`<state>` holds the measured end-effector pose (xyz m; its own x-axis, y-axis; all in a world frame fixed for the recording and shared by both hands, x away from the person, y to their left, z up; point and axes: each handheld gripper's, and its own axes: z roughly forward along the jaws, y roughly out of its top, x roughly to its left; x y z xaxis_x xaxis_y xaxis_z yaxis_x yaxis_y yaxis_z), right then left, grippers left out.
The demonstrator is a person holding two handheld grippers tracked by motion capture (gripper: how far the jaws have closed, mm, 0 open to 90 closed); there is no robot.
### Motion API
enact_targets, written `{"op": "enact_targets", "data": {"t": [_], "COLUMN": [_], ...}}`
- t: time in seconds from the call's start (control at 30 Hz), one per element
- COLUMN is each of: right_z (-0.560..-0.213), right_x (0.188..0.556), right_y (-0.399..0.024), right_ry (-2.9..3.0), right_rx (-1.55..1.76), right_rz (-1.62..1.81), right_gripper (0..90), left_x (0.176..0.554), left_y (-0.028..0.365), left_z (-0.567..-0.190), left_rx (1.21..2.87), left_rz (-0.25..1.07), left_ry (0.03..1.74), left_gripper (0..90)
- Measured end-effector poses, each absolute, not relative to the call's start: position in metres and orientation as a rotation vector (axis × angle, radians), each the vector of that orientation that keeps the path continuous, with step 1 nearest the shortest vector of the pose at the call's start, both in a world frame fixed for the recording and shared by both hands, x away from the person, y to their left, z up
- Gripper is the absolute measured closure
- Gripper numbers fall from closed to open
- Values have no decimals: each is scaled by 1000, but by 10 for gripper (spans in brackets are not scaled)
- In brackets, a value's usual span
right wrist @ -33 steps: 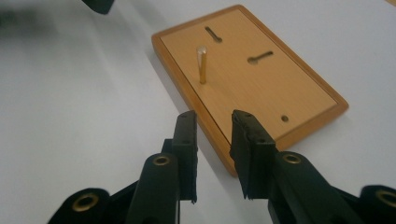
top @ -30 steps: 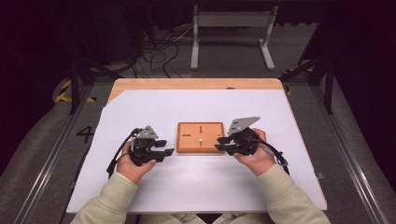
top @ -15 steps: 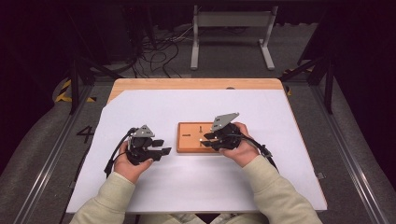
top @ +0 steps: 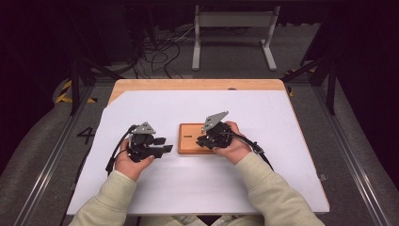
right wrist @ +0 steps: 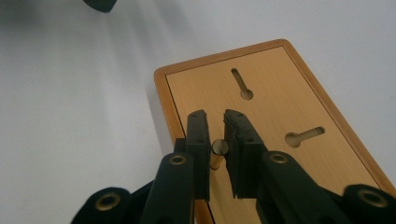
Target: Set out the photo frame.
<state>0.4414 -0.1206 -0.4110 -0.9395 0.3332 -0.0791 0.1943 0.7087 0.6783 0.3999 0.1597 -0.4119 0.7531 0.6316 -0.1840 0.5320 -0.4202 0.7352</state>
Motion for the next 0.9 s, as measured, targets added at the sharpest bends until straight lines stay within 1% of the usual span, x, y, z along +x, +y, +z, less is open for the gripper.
{"op": "enact_targets", "data": {"t": [0.03, 0.1, 0.13, 0.27, 0.57, 0.73, 0.9], "right_z": [-411, -411, -411, -410, -411, -411, -411], "right_x": [441, 441, 440, 438, 431, 426, 423], "right_y": [-121, -120, -120, -118, -114, -112, -113], "right_ry": [2715, 2711, 2710, 2698, 2656, 2625, 2619], "right_rx": [418, 405, 392, 374, 289, 256, 246], "right_rz": [1040, 1033, 1024, 1000, 932, 902, 899], "right_gripper": [836, 837, 838, 838, 832, 830, 832], "left_x": [401, 403, 403, 405, 408, 411, 414], "left_y": [160, 160, 160, 160, 158, 158, 157], "left_z": [-412, -412, -412, -411, -411, -411, -410], "left_rx": [2113, 2101, 2101, 2096, 2098, 2090, 2077], "left_rz": [161, 135, 135, 114, 110, 121, 104], "left_ry": [878, 882, 882, 879, 888, 900, 919], "left_gripper": [545, 545, 572, 597, 593, 565, 554]}}
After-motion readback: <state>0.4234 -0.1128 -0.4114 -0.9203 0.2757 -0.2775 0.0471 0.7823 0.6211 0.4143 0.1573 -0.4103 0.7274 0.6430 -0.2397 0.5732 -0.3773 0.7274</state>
